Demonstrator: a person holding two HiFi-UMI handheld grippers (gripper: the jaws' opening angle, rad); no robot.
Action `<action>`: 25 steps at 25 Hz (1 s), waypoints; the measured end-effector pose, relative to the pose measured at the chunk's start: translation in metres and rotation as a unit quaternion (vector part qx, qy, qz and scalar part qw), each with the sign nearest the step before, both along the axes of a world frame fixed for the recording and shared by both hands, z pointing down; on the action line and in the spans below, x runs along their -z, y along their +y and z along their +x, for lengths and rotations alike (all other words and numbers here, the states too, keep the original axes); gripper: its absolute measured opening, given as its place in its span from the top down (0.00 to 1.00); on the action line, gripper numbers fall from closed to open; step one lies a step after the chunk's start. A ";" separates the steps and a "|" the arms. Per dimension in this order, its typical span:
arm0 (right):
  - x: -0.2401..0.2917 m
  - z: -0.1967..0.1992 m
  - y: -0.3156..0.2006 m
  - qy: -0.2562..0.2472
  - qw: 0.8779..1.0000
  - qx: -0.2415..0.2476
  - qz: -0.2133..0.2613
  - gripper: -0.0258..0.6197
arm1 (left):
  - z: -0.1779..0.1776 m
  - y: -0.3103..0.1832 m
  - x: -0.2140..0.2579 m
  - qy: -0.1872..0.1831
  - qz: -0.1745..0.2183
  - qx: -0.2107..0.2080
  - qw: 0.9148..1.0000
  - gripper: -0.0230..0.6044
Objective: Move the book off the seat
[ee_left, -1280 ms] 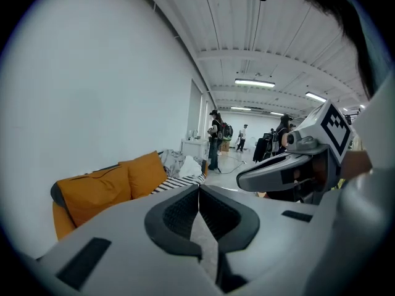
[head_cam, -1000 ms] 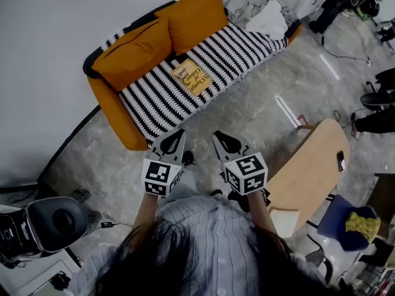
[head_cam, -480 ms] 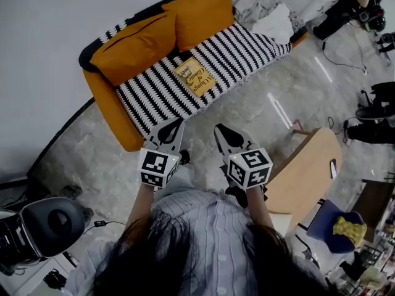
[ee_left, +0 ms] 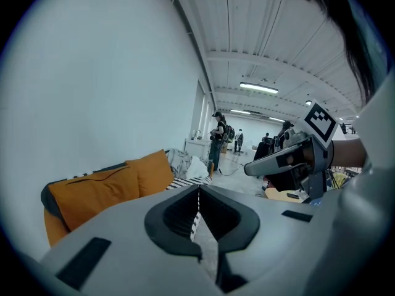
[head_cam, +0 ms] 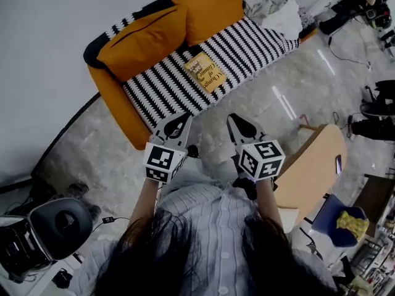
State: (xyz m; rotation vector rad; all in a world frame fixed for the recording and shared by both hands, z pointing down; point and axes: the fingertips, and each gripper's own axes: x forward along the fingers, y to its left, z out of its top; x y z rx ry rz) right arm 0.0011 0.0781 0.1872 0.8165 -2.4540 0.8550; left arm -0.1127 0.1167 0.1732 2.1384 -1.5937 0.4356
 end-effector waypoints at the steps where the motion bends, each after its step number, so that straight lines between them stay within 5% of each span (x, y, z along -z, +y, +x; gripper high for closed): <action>1: 0.000 0.001 -0.002 0.003 1.000 -0.002 -0.001 0.91 | -0.002 -0.002 -0.001 0.002 0.001 0.002 1.000 0.94; 17: -0.035 -0.005 -0.100 0.001 1.000 0.003 -0.011 0.91 | -0.009 -0.038 -0.003 0.036 0.024 0.045 0.998 0.94; 25: -0.083 -0.003 -0.181 0.031 0.999 0.034 -0.016 0.91 | -0.024 -0.095 -0.046 0.012 -0.035 0.026 0.999 0.94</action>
